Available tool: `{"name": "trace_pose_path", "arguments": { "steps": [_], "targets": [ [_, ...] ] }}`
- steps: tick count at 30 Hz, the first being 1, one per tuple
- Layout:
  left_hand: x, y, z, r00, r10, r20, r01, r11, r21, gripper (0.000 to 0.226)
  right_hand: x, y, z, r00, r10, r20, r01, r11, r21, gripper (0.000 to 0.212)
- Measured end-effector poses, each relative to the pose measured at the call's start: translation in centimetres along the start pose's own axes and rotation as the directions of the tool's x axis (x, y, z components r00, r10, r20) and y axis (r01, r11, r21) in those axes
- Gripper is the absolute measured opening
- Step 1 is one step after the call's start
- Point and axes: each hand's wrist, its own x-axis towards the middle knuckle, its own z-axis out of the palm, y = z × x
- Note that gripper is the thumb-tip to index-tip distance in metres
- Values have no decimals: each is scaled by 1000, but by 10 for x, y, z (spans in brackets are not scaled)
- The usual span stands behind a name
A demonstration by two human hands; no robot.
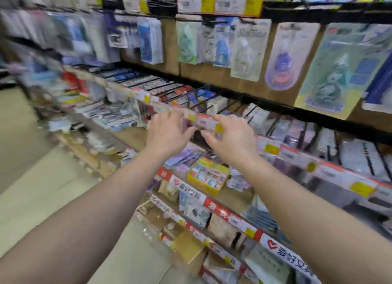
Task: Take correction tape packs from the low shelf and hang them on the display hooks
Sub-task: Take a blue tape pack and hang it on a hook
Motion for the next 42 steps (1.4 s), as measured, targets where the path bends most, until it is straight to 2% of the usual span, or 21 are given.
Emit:
{"name": "trace_pose_path", "arguments": {
  "steps": [3,5,10,14,19,24,30,33,37,40,42],
  "targets": [
    [-6,-44,1,995,-82,55,81,996,32,62,-1,-27,29,993,-53,104,44,996,82,54],
    [-8,-67,6,986,-134,102,129,990,56,61,-3,-35,51,978,-31,205,10,994,106,56],
    [4,-120,42,936,-224,272,241,970,-31,63,4,-33,106,906,143,398,-206,971,121,45],
    [33,-160,83,876,-193,443,231,972,-34,66,21,-35,151,797,330,507,-425,901,82,44],
    [75,-195,132,807,-112,580,216,970,-113,70,40,-39,212,673,511,535,-624,781,38,46],
    [109,-201,165,700,2,714,153,976,-153,76,51,-41,246,536,651,538,-779,626,20,45],
    [133,-197,200,585,-2,811,290,934,-207,78,62,-40,277,426,738,523,-880,472,51,38],
    [134,-196,214,529,-27,848,366,909,-200,88,66,-36,291,341,763,549,-930,360,76,38],
    [141,-200,222,504,-31,863,404,892,-204,98,71,-32,306,231,808,542,-973,199,117,35],
    [146,-207,226,503,21,864,386,889,-246,99,74,-32,317,212,809,548,-976,144,164,22],
    [146,-212,230,509,32,860,410,870,-275,90,77,-35,321,209,813,543,-972,110,210,15]
  ]
}}
